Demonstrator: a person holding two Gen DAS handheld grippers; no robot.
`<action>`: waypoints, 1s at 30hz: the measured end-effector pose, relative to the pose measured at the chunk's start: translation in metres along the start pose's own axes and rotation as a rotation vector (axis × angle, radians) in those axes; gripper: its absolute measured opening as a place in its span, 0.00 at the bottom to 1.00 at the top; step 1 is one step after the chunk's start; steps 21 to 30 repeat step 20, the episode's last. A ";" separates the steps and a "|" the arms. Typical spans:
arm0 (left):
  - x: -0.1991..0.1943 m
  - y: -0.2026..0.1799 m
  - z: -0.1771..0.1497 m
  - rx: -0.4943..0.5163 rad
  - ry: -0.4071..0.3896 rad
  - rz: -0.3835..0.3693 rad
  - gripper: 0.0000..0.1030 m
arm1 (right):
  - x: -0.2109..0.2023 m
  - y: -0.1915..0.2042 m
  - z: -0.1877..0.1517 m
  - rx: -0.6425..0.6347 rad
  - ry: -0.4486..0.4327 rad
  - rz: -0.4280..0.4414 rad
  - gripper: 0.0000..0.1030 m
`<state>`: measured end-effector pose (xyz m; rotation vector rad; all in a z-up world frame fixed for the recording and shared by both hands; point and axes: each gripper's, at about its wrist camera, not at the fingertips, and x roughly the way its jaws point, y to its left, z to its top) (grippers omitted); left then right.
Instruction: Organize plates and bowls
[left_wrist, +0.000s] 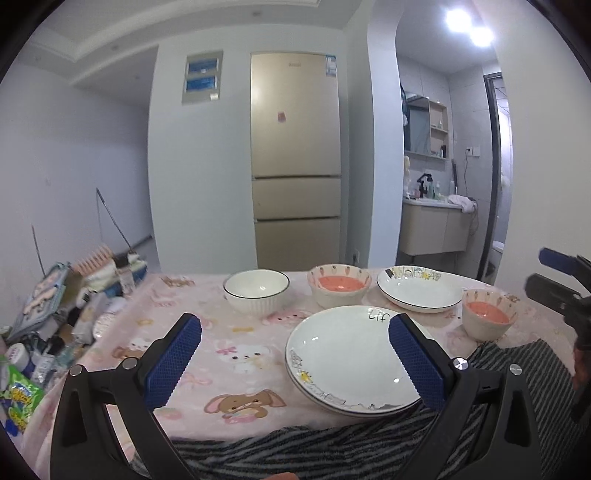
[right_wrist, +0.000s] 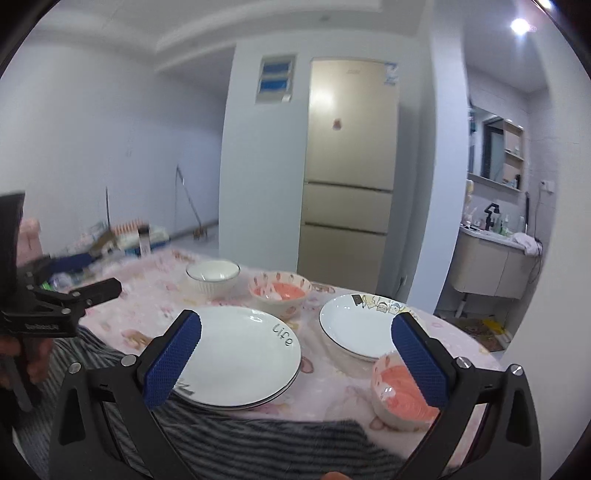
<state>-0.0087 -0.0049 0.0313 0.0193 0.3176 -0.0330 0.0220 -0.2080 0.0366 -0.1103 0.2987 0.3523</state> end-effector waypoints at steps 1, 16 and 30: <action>-0.003 -0.001 -0.001 0.007 -0.002 0.003 1.00 | -0.002 0.000 -0.005 0.002 0.006 -0.005 1.00; 0.017 -0.011 -0.031 0.037 0.127 -0.017 1.00 | 0.017 -0.003 -0.054 0.030 0.122 -0.041 1.00; 0.027 -0.015 -0.038 0.048 0.166 -0.012 1.00 | 0.028 -0.003 -0.059 0.034 0.179 -0.045 1.00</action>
